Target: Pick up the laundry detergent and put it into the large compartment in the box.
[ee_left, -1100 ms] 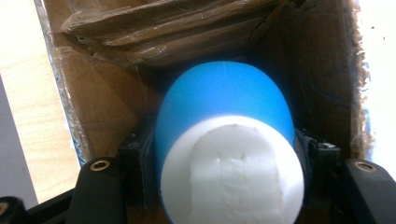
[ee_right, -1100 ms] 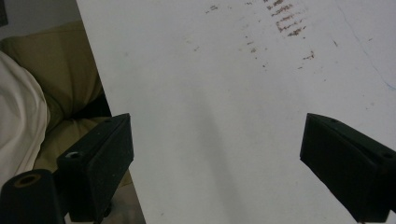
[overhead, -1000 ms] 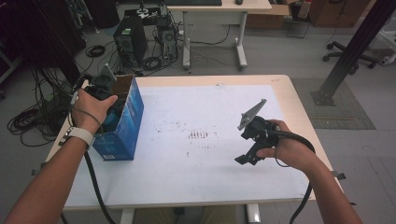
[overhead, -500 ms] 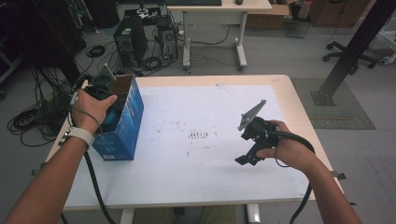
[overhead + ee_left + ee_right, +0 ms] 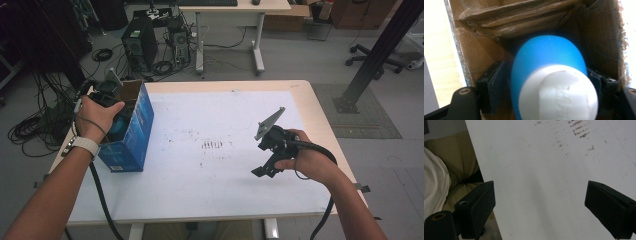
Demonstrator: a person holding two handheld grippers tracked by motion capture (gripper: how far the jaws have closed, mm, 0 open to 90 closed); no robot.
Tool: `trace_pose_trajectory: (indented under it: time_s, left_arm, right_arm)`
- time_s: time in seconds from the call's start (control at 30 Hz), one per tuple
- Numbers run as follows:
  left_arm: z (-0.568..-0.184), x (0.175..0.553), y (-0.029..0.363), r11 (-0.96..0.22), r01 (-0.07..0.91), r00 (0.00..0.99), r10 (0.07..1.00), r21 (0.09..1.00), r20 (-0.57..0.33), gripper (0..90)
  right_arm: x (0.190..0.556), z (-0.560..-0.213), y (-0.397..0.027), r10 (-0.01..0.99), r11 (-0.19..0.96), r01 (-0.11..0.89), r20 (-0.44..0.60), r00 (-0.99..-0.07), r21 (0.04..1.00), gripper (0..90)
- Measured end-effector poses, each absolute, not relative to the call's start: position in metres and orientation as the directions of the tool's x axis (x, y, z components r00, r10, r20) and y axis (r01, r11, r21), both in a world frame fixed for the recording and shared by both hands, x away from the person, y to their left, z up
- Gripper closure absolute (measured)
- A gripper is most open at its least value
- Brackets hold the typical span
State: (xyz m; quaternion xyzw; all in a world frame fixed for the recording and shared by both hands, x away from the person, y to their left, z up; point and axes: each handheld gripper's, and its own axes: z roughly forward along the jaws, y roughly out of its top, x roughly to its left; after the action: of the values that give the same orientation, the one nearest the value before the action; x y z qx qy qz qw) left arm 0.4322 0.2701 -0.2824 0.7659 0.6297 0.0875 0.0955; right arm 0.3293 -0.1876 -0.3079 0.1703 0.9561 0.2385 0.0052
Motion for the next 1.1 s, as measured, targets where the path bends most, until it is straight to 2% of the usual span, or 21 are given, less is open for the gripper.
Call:
trace_pose_trajectory:
  time_s: [1.0,1.1]
  left_arm:
    - [-0.273,0.425,0.272,-0.214,0.931,0.224,0.975,0.296,-0.002,22.1]
    - [-0.270,0.425,0.273,-0.215,0.930,0.226,0.974,0.299,-0.003,19.5]
  right_arm:
    - [0.324,-0.304,-0.186,0.325,0.826,0.315,0.062,-0.944,0.467,9.8]
    - [0.324,-0.304,-0.187,0.323,0.827,0.314,0.063,-0.944,0.467,9.8]
